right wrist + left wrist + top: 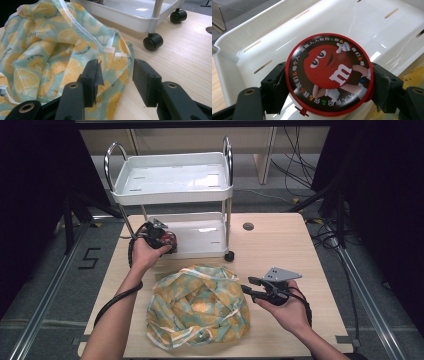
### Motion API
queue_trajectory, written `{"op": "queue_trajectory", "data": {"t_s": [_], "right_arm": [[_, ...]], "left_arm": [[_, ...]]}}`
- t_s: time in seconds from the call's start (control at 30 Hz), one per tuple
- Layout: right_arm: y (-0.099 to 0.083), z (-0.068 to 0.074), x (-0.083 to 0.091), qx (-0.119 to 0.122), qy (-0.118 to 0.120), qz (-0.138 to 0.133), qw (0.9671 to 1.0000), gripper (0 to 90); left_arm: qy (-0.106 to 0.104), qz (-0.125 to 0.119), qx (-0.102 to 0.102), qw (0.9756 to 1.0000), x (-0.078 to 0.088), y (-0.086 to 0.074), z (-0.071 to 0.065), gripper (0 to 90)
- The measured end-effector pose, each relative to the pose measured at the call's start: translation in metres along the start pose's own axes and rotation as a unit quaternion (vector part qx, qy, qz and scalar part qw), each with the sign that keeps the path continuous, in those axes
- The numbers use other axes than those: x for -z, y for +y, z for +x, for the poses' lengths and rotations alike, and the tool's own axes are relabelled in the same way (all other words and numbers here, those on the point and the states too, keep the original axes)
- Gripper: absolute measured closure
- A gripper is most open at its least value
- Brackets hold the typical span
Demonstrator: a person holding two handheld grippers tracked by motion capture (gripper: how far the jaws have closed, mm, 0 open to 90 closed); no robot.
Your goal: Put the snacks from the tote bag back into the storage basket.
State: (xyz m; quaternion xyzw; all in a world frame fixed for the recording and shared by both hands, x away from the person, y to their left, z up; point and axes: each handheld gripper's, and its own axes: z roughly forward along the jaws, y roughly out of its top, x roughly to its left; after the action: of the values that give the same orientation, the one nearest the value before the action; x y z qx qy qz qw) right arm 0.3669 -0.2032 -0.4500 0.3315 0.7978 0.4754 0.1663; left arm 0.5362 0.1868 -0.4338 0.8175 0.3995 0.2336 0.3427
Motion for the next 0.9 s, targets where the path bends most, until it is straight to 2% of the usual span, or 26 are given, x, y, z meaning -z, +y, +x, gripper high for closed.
{"op": "queue_trajectory", "data": {"t_s": [0.03, 0.1, 0.13, 0.17, 0.2, 0.23, 0.27, 0.3, 0.33, 0.4, 0.43, 0.47, 0.5, 0.53, 0.6, 0.63, 0.67, 0.8, 0.87, 0.9], "right_arm": [[0.0, 0.001, 0.0, -0.005, 0.006, 0.003, 1.0, 56.5], [0.0, 0.0, 0.0, 0.0, 0.0, 0.003, 1.0, 56.5], [0.0, -0.001, 0.0, 0.001, 0.0, 0.002, 1.0, 56.5], [0.0, -0.001, 0.0, 0.001, 0.001, 0.002, 1.0, 56.5], [0.0, 0.0, 0.0, 0.001, 0.001, 0.002, 1.0, 56.5], [0.0, 0.002, 0.0, -0.013, 0.004, 0.003, 0.9999, 56.5], [0.0, 0.0, 0.0, 0.001, -0.001, 0.0, 1.0, 56.5], [0.0, 0.001, 0.0, -0.009, 0.007, 0.005, 0.9999, 56.5], [0.0, 0.001, 0.0, -0.009, 0.007, 0.005, 0.9999, 56.5], [0.0, 0.0, 0.0, 0.002, 0.003, 0.007, 1.0, 56.4], [0.0, 0.0, 0.0, 0.002, 0.003, 0.006, 1.0, 56.4], [0.0, 0.0, 0.0, 0.002, 0.003, 0.006, 1.0, 56.4], [0.0, 0.0, 0.0, 0.002, 0.003, 0.006, 1.0, 56.3], [0.0, 0.0, 0.0, -0.003, 0.007, 0.008, 0.9999, 56.3], [0.0, 0.0, 0.001, 0.004, 0.004, 0.01, 0.9999, 56.2], [0.0, 0.002, 0.001, -0.013, 0.011, 0.015, 0.9997, 56.2], [0.0, 0.003, 0.001, -0.018, 0.012, 0.018, 0.9996, 56.1], [0.0, 0.003, 0.001, -0.018, 0.013, 0.017, 0.9996, 56.1], [0.0, 0.003, 0.0, -0.016, 0.012, 0.013, 0.9997, 56.1], [0.0, 0.003, 0.001, -0.021, 0.013, 0.019, 0.9995, 56.1]], "left_arm": [[-0.002, -0.005, 0.005, 1.0, -0.001, -0.001, 0.0, 24.8], [-0.002, -0.008, 0.004, 1.0, -0.002, -0.001, 0.001, 24.7], [0.003, 0.012, -0.009, 0.9999, 0.0, -0.001, 0.003, 24.4], [0.003, 0.014, -0.01, 0.9998, 0.0, -0.001, 0.004, 24.0], [0.004, 0.013, -0.008, 0.9999, 0.0, -0.002, 0.004, 23.6], [-0.003, -0.003, 0.007, 1.0, -0.002, -0.002, 0.003, 23.0], [-0.002, -0.003, 0.006, 1.0, -0.001, -0.002, 0.002, 22.7], [0.006, 0.012, -0.014, 0.9998, 0.001, -0.001, 0.005, 22.5], [0.006, 0.012, -0.014, 0.9998, 0.001, -0.001, 0.005, 22.3], [0.008, 0.012, -0.006, 0.9999, 0.004, 0.001, 0.003, 21.2], [0.0, -0.004, 0.008, 1.0, 0.003, 0.002, 0.001, 20.8], [-0.001, -0.003, 0.008, 1.0, 0.004, 0.002, 0.001, 20.3], [-0.001, -0.005, 0.005, 1.0, 0.004, 0.003, 0.001, 19.9], [0.011, 0.007, -0.015, 0.9998, 0.005, 0.003, 0.004, 19.4], [0.008, 0.007, -0.016, 0.9998, 0.006, 0.004, 0.004, 18.7], [0.008, 0.006, -0.015, 0.9998, 0.006, 0.004, 0.003, 18.4], [0.008, 0.006, -0.015, 0.9998, 0.007, 0.005, 0.003, 18.3], [0.007, 0.004, -0.016, 0.9998, 0.008, 0.006, 0.001, 16.7], [0.005, 0.002, -0.015, 0.9999, 0.009, 0.006, 0.001, 16.6], [0.009, 0.003, 0.0, 1.0, 0.01, 0.005, -0.001, 16.6]]}}
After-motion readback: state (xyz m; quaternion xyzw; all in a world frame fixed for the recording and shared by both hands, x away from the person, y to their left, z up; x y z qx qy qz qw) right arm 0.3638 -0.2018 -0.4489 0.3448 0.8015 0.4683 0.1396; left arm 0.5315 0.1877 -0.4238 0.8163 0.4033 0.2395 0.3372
